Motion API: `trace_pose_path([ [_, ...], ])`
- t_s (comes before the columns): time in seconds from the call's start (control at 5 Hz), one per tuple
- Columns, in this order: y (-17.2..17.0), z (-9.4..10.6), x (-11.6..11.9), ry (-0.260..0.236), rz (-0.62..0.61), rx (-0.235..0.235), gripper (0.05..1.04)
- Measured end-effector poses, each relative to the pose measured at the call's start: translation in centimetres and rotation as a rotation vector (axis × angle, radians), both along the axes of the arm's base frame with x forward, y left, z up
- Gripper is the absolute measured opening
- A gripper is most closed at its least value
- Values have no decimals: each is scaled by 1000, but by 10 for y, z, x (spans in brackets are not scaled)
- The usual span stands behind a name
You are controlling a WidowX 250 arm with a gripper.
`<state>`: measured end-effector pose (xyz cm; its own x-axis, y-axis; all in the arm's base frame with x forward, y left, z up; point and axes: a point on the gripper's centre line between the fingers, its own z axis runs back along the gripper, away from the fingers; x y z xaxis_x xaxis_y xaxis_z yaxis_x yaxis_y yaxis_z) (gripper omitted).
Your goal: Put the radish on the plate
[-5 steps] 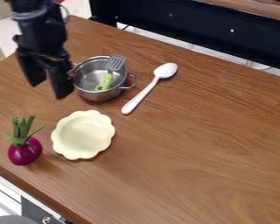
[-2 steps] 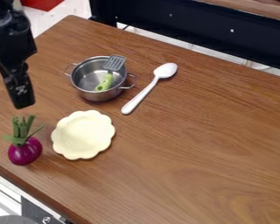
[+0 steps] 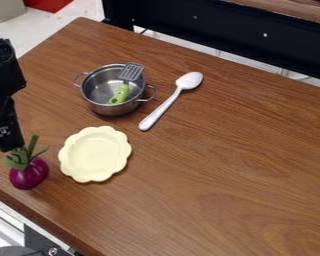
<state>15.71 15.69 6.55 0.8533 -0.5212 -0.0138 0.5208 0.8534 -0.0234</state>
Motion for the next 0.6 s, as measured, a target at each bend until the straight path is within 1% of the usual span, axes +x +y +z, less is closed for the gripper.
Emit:
trace_pose_path([
  [0.2, -5, -2, -5, 6, 10, -7, 997],
  [0.4, -10, -11, -4, -14, 40, 24, 997],
  [0.6, -17, -19, -2, -28, 48, 34, 997],
])
